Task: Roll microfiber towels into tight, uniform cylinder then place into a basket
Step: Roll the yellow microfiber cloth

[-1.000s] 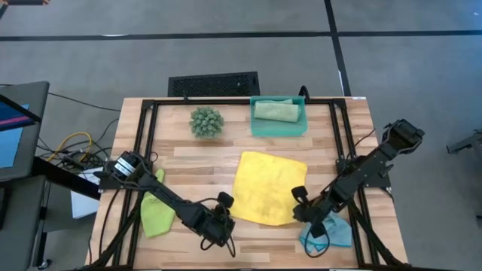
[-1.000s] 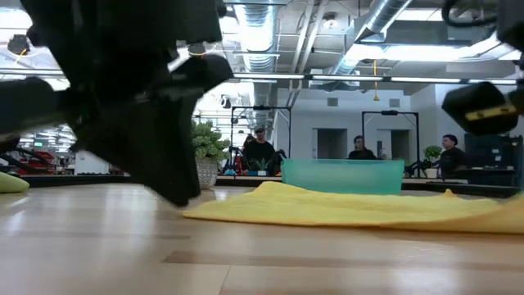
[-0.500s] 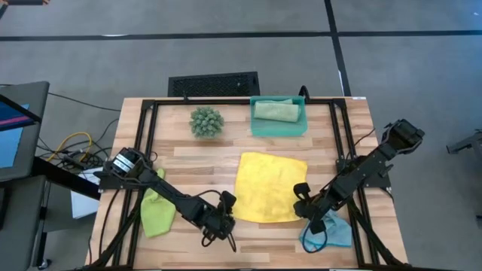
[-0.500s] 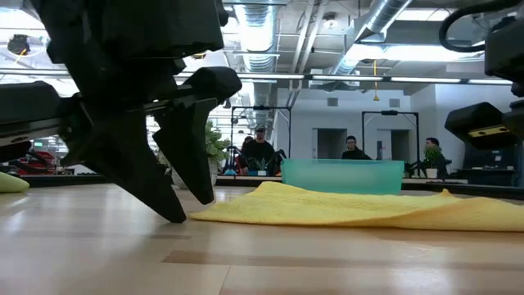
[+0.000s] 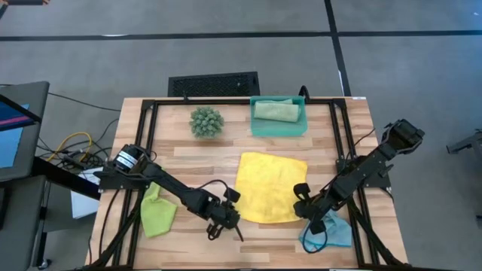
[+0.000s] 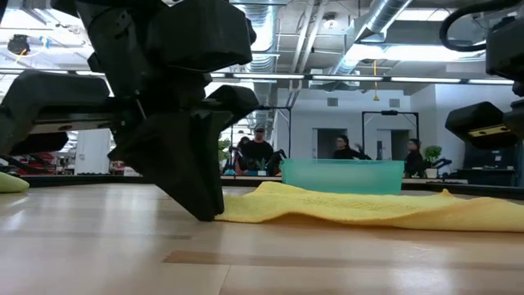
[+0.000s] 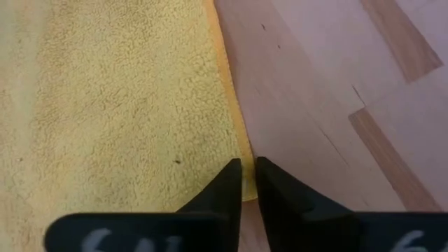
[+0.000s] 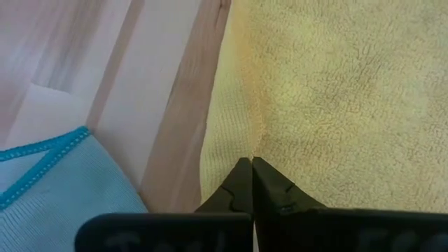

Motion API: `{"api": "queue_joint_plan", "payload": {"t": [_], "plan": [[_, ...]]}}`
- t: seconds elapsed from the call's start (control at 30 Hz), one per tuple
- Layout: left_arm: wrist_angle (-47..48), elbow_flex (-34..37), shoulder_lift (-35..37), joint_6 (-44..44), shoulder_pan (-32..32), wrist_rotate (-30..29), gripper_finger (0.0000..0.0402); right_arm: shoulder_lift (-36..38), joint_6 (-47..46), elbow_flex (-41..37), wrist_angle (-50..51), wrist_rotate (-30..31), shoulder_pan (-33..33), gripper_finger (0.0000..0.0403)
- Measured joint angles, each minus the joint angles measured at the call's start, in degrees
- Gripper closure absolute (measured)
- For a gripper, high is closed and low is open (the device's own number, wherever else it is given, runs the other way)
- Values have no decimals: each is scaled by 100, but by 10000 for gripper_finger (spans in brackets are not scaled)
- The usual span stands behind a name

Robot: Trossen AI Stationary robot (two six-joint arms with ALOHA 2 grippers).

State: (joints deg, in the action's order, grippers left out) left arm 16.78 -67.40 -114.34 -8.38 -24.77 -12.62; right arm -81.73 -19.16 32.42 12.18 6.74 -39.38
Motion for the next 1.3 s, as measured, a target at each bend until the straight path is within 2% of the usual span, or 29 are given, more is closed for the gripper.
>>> {"api": "queue_joint_plan", "payload": {"t": [0.07, 0.27, 0.37, 0.67, 0.9, 1.0, 1.1, 1.23, 1.3], "plan": [[25, 0, 0, 23, -3, 60, 395, 0, 2, 0, -135, -1, 0, 392], [473, -171, 98, 358, -187, -86, 401, 0, 224, 21, -635, -66, -12, 391], [954, -323, 245, 433, -331, -294, 401, 0, 447, 140, -664, -62, -71, 392], [1141, -410, 881, 632, -470, -761, 401, 0, 652, 530, -434, 111, -359, 394], [1118, -413, 1026, 816, -493, -335, 402, 2, 525, 757, -256, 116, -594, 394], [1093, -413, 1060, 883, -503, -345, 401, 122, 415, 854, -14, 149, -667, 394], [1059, -413, 1160, 961, -441, -657, 401, 372, 75, 870, 501, 553, -674, 394], [1052, -414, 1235, 956, -187, -1411, 401, 695, -782, 867, 1549, 1459, -667, 394], [1002, -415, 1241, 860, 20, -1587, 401, 829, -1315, 866, 2058, 1835, -665, 394]]}}
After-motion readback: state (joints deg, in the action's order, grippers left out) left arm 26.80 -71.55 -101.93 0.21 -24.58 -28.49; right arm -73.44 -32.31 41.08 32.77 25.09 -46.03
